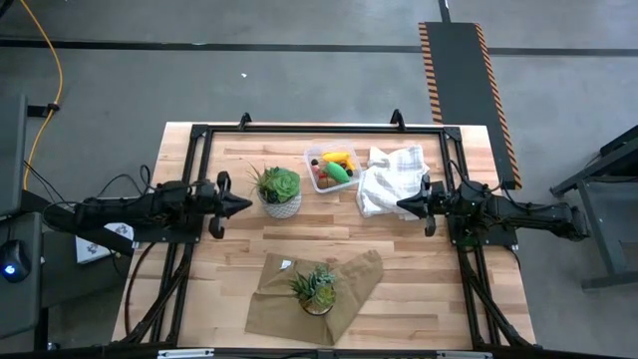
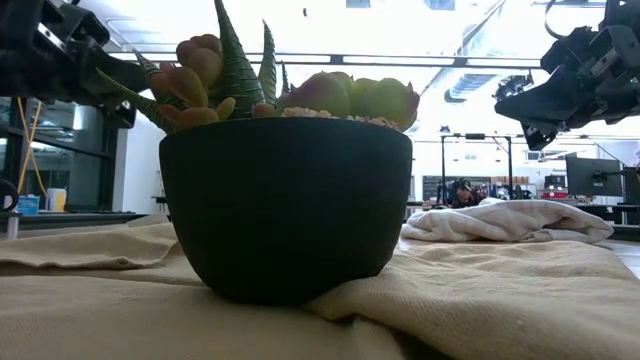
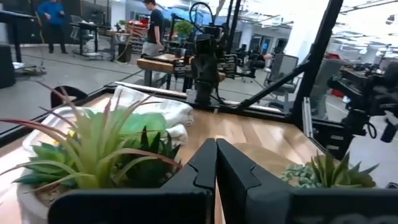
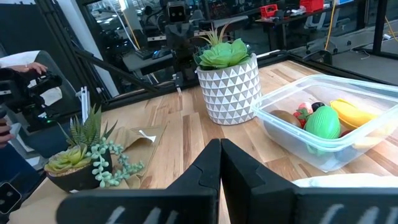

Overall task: Pick and placing Produce into tupperware
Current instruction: Return to Home Position

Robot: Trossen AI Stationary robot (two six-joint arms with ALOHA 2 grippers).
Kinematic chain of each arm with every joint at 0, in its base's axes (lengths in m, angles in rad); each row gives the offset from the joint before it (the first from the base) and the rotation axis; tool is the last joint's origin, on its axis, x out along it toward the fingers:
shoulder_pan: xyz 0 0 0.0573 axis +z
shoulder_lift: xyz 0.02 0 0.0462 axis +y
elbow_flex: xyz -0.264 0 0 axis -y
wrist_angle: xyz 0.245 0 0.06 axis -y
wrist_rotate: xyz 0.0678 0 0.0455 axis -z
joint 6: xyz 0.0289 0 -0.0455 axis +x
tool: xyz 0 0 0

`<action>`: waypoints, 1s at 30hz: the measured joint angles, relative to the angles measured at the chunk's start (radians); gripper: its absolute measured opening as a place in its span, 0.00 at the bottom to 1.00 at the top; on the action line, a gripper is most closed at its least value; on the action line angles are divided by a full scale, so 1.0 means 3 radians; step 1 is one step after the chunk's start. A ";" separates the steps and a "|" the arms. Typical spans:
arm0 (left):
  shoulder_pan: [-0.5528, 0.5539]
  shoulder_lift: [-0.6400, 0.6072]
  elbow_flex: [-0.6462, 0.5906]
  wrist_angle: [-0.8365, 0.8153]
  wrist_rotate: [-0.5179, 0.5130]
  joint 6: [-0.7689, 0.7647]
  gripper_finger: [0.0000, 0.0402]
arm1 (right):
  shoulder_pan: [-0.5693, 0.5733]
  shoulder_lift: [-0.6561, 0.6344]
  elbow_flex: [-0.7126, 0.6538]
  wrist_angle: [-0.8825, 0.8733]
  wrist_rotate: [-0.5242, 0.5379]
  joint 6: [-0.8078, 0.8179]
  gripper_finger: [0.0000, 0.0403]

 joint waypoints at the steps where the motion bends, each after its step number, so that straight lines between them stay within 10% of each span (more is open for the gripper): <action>1: 0.0001 0.0000 0.0000 -0.0002 -0.0004 0.0006 0.00 | 0.0000 0.0000 0.0000 -0.0001 0.0000 0.0000 0.00; 30: 0.0000 0.0000 0.0000 -0.0001 -0.0005 0.0353 0.00 | -0.0001 0.0000 0.0000 -0.0001 0.0001 0.0000 0.00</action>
